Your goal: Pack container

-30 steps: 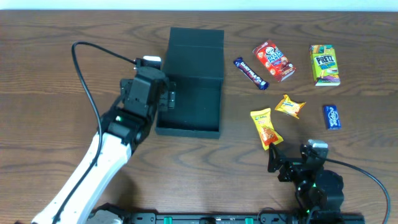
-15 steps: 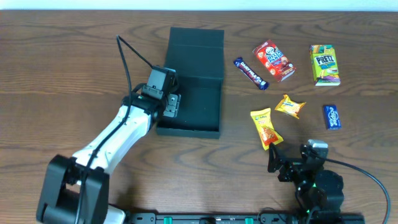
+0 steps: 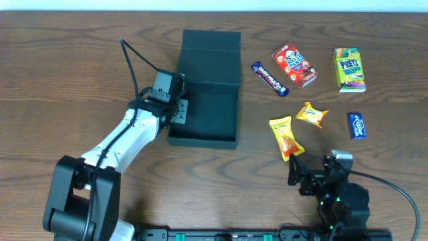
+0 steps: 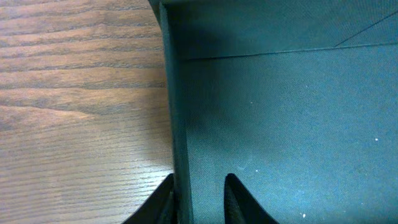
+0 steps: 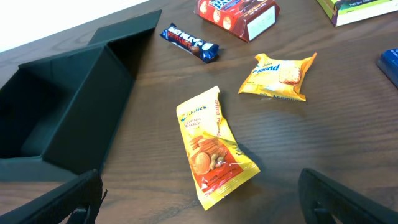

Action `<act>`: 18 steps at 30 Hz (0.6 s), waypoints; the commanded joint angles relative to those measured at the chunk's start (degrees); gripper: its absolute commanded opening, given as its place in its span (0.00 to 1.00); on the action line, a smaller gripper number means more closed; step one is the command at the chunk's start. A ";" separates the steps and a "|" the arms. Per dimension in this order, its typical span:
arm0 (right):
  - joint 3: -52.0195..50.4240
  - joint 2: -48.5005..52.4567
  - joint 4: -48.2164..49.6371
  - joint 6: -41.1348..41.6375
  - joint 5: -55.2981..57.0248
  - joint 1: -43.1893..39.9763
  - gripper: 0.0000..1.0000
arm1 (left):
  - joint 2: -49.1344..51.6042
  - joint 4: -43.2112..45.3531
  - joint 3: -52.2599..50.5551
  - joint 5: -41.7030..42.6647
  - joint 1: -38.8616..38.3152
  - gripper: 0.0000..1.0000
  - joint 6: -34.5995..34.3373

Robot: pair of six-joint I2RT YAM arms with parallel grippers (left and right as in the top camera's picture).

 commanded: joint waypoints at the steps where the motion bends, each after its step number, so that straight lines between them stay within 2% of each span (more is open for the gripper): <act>1: -0.20 -0.31 -0.07 -0.24 0.72 0.02 0.99 | 0.39 0.37 -0.07 2.69 0.20 0.13 -0.57; 2: -0.20 -0.31 -0.07 -0.24 0.72 0.02 0.99 | 0.39 0.37 -0.07 2.67 0.20 0.07 -0.85; 3: -0.20 -0.31 -0.07 -0.24 0.72 0.02 0.99 | 0.39 0.35 -0.07 2.67 0.20 0.06 -1.60; 13: -0.20 -0.31 -0.07 -0.24 0.72 0.02 0.99 | 0.39 0.59 -0.07 2.86 0.20 0.06 -3.43; 18: -0.20 -0.31 -0.07 -0.24 0.72 0.02 0.99 | 0.39 0.63 -0.07 2.86 0.20 0.06 -8.35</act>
